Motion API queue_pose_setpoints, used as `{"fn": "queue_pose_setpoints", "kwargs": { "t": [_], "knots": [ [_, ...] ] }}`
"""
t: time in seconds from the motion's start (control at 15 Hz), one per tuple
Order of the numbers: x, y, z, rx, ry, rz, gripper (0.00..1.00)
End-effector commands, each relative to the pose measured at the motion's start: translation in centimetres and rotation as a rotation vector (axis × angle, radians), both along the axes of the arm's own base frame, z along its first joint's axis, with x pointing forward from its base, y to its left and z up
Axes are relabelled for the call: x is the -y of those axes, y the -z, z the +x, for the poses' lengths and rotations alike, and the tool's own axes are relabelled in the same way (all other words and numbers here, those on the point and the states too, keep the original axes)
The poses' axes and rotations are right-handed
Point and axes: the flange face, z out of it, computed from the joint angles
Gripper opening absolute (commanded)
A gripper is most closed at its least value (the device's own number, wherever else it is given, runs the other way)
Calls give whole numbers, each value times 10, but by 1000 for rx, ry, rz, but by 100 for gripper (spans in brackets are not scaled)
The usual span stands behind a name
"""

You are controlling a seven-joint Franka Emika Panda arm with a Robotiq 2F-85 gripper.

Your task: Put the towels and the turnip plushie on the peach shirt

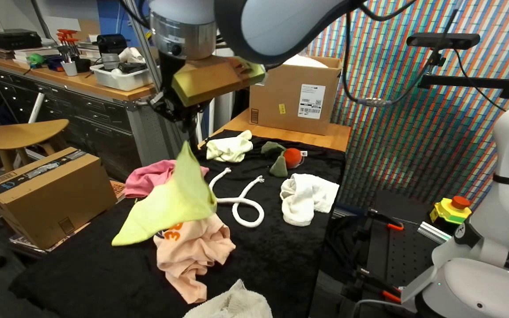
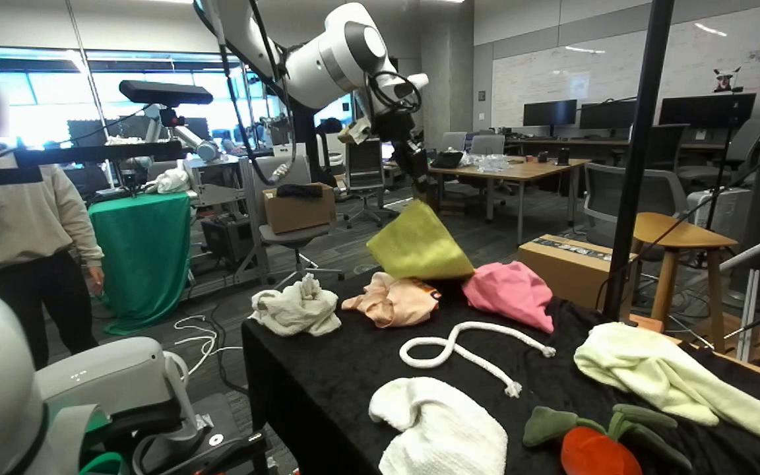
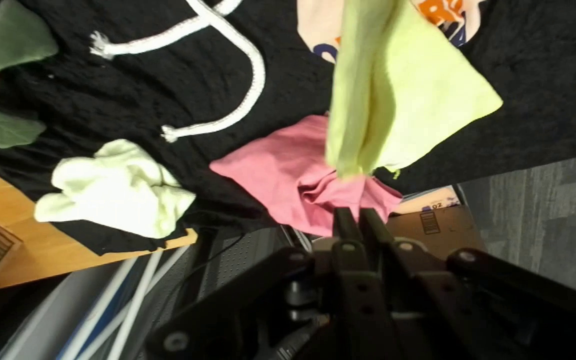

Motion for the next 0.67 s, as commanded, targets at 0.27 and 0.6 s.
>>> {"fn": "queue_pose_setpoints", "kwargs": {
  "t": [0.27, 0.6],
  "knots": [
    [100, -48, -109, 64, 169, 22, 10],
    [140, -33, -132, 38, 243, 15, 11]
  ]
}}
